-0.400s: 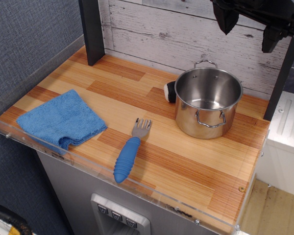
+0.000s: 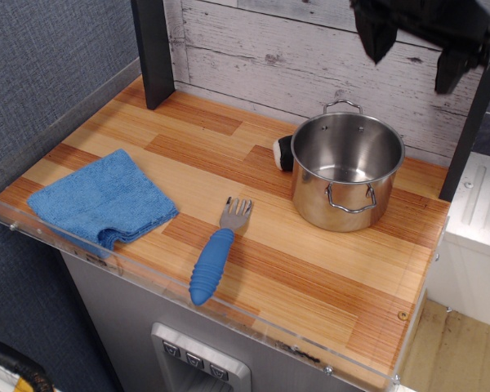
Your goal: Put the square near the tip of the fork.
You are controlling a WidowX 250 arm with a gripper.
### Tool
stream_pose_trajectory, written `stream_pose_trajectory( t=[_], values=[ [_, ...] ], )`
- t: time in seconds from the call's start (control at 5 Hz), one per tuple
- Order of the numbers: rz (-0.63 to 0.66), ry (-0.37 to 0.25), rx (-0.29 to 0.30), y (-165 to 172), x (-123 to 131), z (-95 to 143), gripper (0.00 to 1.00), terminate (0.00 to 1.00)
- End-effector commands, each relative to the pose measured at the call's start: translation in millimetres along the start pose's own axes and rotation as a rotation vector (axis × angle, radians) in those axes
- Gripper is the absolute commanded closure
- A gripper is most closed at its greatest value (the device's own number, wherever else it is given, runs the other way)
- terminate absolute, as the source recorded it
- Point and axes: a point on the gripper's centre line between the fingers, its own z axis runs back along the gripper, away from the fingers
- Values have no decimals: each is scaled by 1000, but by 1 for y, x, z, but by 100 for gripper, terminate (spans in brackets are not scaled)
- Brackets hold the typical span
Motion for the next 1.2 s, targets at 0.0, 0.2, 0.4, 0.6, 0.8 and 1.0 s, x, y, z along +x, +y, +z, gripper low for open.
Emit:
stream_pose_trajectory(
  t=[0.0, 0.2, 0.4, 0.6, 0.8, 1.0],
  values=[
    [-8, -22, 30, 37, -23, 20, 0, 0],
    [14, -26, 47, 50, -29, 28, 0, 0],
    [66, -36, 77, 68, -37, 39, 0, 0],
    [124, -9, 121, 91, -53, 41, 0, 0],
    [131, 41, 163, 109, -79, 42, 0, 0],
    [166, 87, 180, 119, -108, 43, 0, 0]
  ],
)
